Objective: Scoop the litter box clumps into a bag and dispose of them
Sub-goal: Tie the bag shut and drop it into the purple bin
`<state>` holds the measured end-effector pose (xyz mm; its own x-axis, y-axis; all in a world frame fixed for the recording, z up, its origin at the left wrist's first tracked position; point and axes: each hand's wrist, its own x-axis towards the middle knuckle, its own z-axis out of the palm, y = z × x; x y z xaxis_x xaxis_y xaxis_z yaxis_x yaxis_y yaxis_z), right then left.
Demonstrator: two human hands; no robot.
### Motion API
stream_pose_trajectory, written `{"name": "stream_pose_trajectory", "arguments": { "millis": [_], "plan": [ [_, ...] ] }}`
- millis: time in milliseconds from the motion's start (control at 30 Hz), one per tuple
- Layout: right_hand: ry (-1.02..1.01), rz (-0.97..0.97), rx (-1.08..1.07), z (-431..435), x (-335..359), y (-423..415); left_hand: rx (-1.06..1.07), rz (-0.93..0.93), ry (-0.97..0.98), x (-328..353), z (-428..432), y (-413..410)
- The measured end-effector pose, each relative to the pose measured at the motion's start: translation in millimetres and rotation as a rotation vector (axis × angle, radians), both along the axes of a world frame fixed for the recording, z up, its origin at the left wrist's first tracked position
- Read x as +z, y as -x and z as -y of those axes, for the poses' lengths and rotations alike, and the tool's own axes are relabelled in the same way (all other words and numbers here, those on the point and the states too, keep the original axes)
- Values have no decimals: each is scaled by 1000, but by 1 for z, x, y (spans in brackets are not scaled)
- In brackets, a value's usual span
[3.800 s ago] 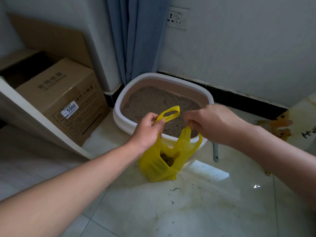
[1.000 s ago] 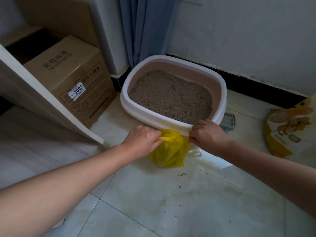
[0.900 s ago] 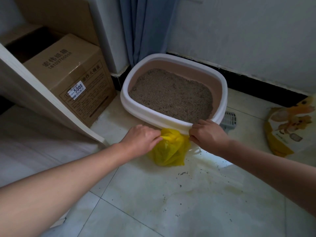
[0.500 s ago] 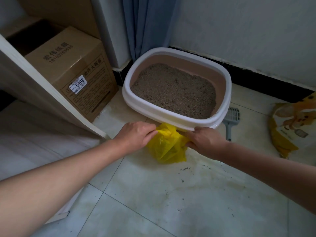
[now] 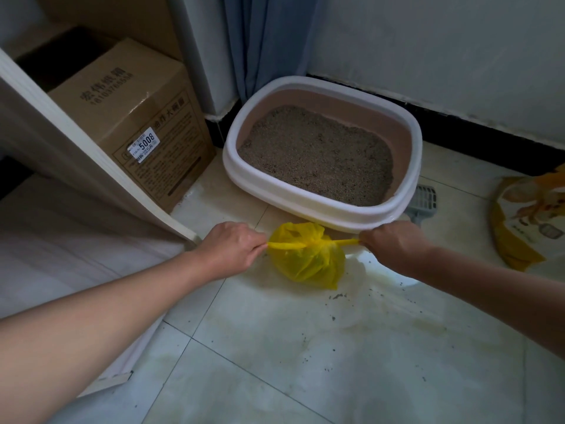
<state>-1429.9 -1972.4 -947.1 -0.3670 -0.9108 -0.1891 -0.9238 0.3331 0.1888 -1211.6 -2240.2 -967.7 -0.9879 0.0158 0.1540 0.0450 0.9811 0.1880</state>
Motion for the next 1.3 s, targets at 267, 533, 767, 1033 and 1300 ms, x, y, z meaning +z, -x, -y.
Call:
{"name": "stream_pose_trajectory", "arguments": {
  "millis": [267, 533, 767, 1033, 1300],
  "plan": [
    [72, 144, -132, 0, 8, 0, 72, -22, 72, 26, -33, 32],
    [123, 206, -179, -3, 7, -1, -113, 409, 230, 29, -91, 85],
    [187, 361, -312, -18, -3, 7, 34, 486, -11, 4, -64, 78],
    [455, 961, -753, -10, -9, 7, 309, 189, -359, 13, -51, 80],
    [612, 1591, -1177, -17, 38, -6, 473, 167, -596, 89, -52, 73]
  ]
}}
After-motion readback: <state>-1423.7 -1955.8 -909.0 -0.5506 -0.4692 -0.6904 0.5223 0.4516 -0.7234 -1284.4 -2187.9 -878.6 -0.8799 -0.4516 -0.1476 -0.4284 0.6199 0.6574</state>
